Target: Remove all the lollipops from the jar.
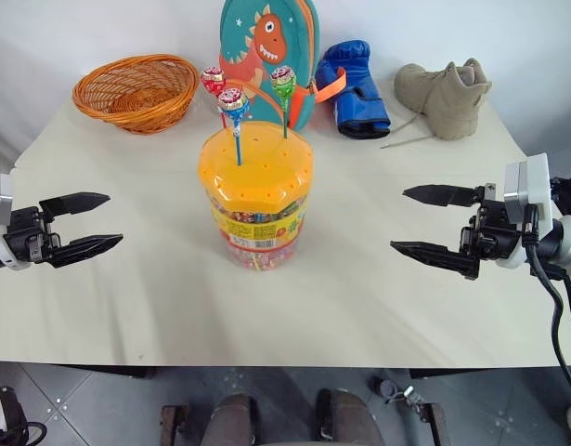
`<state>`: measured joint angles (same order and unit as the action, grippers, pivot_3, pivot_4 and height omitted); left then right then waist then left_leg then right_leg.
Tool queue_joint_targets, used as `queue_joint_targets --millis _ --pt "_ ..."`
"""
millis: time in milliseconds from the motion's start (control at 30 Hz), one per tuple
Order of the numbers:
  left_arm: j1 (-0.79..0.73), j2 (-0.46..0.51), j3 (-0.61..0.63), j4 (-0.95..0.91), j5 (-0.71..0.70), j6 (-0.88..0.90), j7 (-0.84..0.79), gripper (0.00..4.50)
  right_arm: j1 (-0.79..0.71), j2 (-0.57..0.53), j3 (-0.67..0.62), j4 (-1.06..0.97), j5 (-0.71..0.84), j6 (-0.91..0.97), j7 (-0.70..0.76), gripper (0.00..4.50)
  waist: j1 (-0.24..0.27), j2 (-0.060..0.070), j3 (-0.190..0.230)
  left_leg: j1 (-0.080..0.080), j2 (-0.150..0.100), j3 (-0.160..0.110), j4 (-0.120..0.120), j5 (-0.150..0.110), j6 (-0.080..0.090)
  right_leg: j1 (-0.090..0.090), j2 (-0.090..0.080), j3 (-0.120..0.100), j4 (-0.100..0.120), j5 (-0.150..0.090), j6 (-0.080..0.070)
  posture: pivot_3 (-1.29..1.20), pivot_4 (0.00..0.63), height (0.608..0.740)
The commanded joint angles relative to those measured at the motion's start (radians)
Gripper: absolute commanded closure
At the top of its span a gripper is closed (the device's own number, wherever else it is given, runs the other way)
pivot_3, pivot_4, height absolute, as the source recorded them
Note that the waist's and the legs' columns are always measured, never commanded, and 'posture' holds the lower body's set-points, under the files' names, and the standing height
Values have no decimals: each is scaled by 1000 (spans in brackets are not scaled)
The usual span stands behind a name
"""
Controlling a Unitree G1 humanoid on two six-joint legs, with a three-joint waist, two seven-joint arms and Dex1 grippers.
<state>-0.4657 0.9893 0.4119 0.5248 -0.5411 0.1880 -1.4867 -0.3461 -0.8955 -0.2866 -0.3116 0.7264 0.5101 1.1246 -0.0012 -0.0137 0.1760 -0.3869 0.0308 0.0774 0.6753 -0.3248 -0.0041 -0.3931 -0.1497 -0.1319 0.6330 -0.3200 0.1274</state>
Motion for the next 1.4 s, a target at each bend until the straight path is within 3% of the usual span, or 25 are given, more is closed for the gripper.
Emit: queue_joint_targets --millis 33,433,733,1067,1400 --pt "-15 8 13 -22 -10 -5 8 0 -13 -10 -15 -16 14 -2 -1 24 0 0 0 0 0 0 0 0 0 0 0 0 0 0 0 0 150 740" --pt "-39 24 -20 -15 45 63 156 0 -11 -16 -19 -17 21 2 5 24 0 0 0 0 0 0 1 0 0 0 0 0 0 0 0 0 150 740" --pt "-74 42 22 4 8 46 112 0 -46 -25 -51 -123 165 106 -48 24 0 0 0 0 0 0 1 0 0 0 0 0 1 0 0 0 150 740" --pt "-312 -21 -86 -1 10 50 25 0 -170 0 -3 -180 266 164 -135 24 5 -1 0 -1 0 -1 5 -2 1 0 0 0 3 0 0 0 150 740" --pt "-667 -223 -237 208 109 39 65 0 -227 33 38 -122 229 133 -131 24 10 -2 1 -2 0 0 7 -2 1 0 0 0 3 0 0 0 150 740"
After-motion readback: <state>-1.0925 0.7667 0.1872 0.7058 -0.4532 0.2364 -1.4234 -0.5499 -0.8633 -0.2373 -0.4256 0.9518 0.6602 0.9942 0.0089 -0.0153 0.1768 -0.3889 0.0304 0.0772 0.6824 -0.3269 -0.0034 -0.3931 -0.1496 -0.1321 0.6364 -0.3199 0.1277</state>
